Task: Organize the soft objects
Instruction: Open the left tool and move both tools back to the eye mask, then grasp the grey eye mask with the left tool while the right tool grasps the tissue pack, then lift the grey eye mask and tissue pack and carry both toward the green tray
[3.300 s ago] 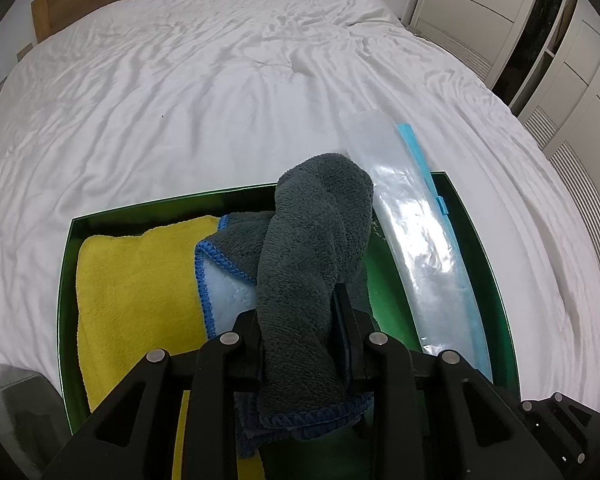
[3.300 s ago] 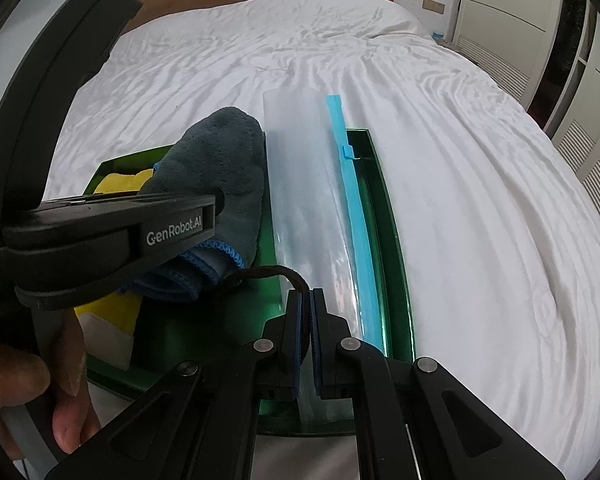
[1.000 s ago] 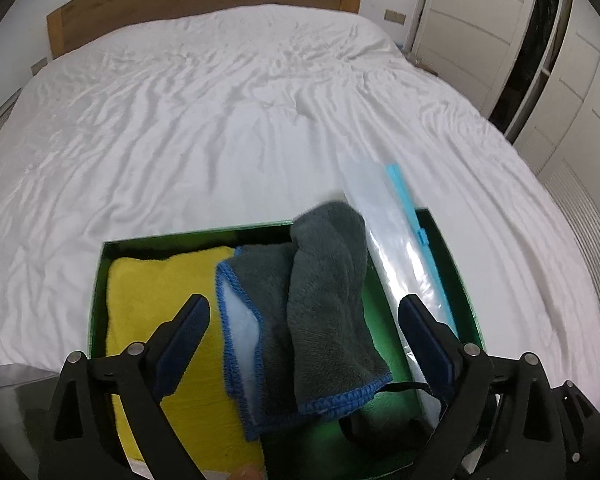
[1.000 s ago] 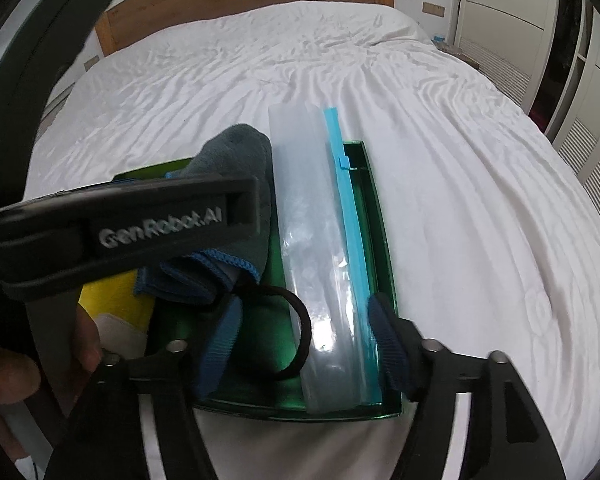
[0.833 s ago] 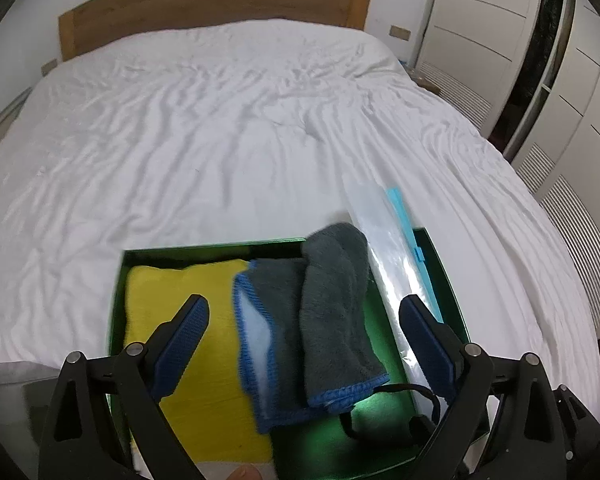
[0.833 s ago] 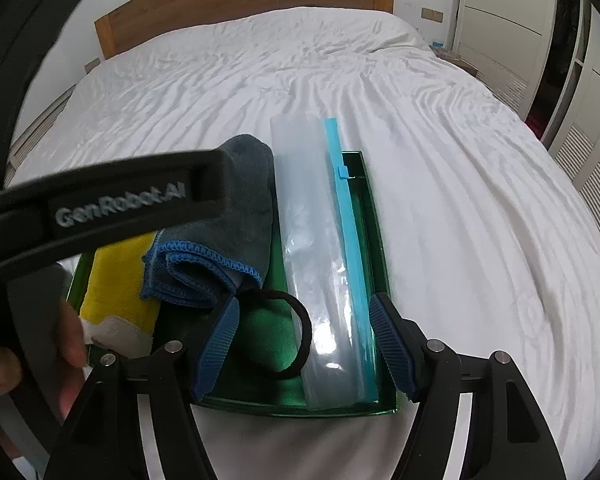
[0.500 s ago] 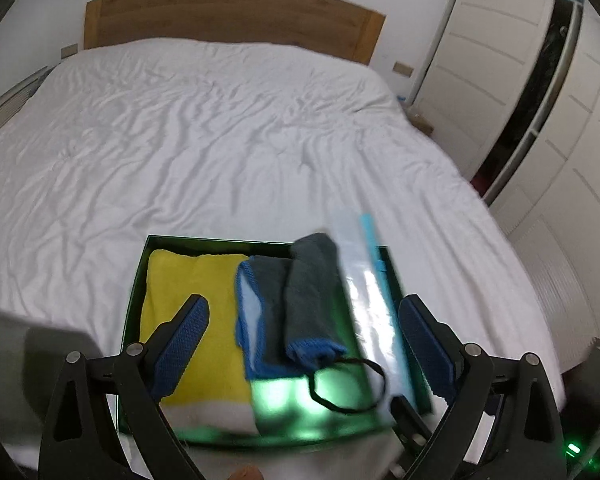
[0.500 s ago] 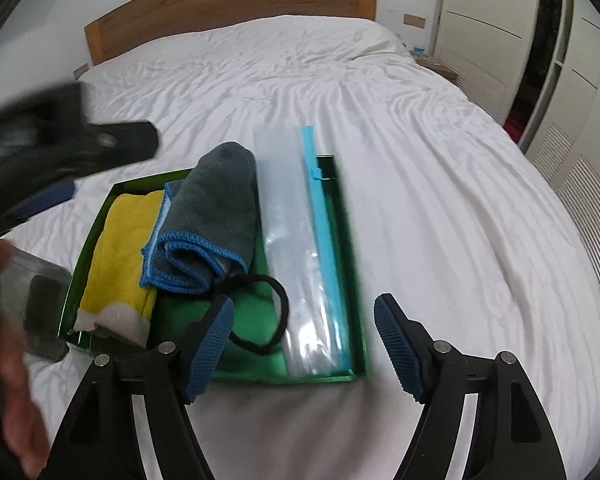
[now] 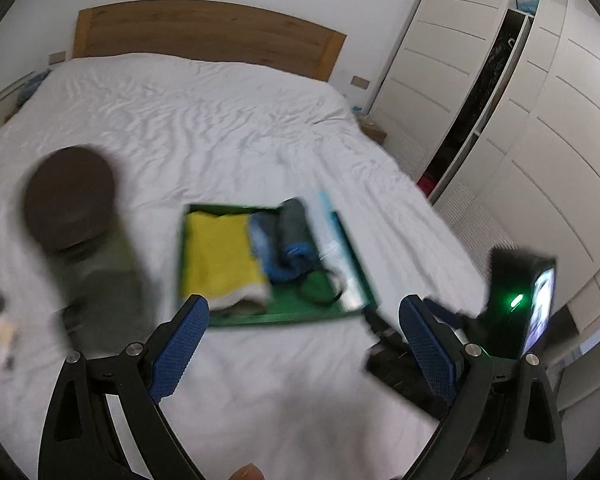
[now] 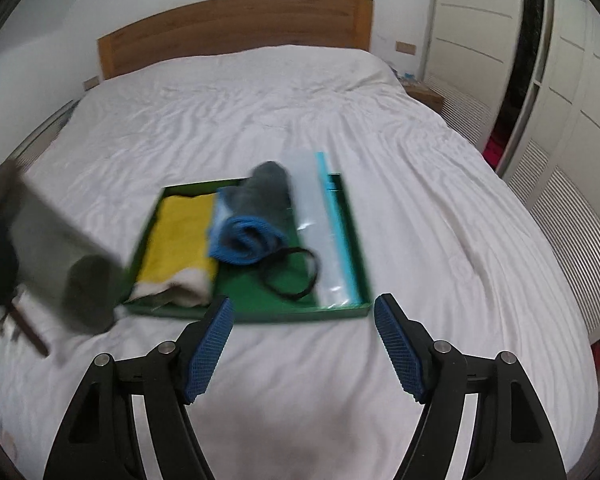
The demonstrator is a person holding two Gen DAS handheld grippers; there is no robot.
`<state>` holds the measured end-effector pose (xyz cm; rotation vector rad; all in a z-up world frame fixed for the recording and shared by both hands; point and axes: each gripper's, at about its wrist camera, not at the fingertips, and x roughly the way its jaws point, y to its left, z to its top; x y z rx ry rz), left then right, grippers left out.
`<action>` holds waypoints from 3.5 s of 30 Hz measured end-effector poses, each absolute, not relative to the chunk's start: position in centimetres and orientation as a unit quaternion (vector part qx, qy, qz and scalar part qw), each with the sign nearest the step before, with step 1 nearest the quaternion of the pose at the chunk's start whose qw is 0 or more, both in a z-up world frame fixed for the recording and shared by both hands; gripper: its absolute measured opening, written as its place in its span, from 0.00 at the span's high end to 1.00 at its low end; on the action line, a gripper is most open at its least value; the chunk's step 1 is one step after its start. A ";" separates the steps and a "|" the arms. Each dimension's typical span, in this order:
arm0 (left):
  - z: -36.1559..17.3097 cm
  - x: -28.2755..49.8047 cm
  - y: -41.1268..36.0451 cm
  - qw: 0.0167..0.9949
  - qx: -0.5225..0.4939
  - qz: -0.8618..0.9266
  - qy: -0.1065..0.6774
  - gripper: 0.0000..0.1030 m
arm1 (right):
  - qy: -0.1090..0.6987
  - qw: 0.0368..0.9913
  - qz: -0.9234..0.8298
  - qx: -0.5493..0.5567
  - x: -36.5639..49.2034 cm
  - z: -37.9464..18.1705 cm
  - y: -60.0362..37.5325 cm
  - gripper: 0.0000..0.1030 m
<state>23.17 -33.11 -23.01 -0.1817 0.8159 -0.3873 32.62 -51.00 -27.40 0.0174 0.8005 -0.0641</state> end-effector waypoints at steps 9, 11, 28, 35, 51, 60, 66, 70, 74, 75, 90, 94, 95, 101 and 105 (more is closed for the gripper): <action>-23.8 19.1 -14.4 0.893 -0.058 -0.068 0.442 0.09 | 0.387 0.921 0.043 0.013 25.2 -25.1 -39.2 0.26; -24.8 19.0 -10.1 0.890 -0.048 -0.039 0.452 0.09 | 0.390 0.919 0.061 0.014 24.2 -25.3 -36.1 0.25; -35.4 24.5 6.0 0.854 -0.035 -0.037 0.518 0.09 | 0.438 0.885 0.158 0.003 27.0 -33.7 -15.5 0.23; -38.5 28.4 6.7 0.840 -0.071 -0.065 0.534 0.09 | 0.448 0.879 0.163 -0.001 29.7 -36.5 -11.9 0.23; -43.3 34.8 5.5 0.816 -0.046 -0.055 0.573 0.09 | 0.458 0.875 0.157 -0.008 34.1 -40.0 -8.5 0.23; -43.7 33.9 9.2 0.820 -0.022 -0.028 0.571 0.09 | 0.465 0.869 0.167 0.009 35.9 -40.7 -7.1 0.23; -43.5 33.2 10.6 0.826 -0.006 -0.015 0.564 0.09 | 0.475 0.864 0.164 0.033 37.7 -41.6 -6.0 0.23; -43.3 33.1 12.0 0.825 -0.013 -0.012 0.565 0.09 | 0.479 0.862 0.158 0.037 38.8 -41.9 -5.2 0.22; -43.3 33.1 12.3 0.823 -0.011 -0.018 0.567 0.09 | 0.490 0.859 0.144 0.036 39.8 -42.6 -4.2 0.22; -43.2 32.9 12.4 0.823 -0.011 -0.018 0.568 0.09 | 0.495 0.858 0.135 0.032 40.1 -42.9 -3.9 0.22; -43.1 31.8 9.3 0.820 0.036 -0.029 0.570 0.36 | 0.497 0.856 0.143 0.025 40.4 -43.0 -3.7 0.42; -43.1 31.7 8.2 0.820 0.033 -0.035 0.570 0.60 | 0.496 0.855 0.151 0.023 40.3 -42.9 -4.0 0.43; -43.0 31.6 7.9 0.820 0.036 -0.035 0.570 0.66 | 0.495 0.855 0.153 0.021 40.3 -42.8 -4.1 0.43; -41.4 31.0 6.8 0.829 0.040 -0.030 0.557 0.79 | 0.488 0.858 0.160 0.022 39.1 -41.7 -5.8 0.44; -39.9 29.6 6.8 0.835 0.034 -0.017 0.549 0.79 | 0.481 0.860 0.169 0.023 38.1 -40.6 -7.3 0.45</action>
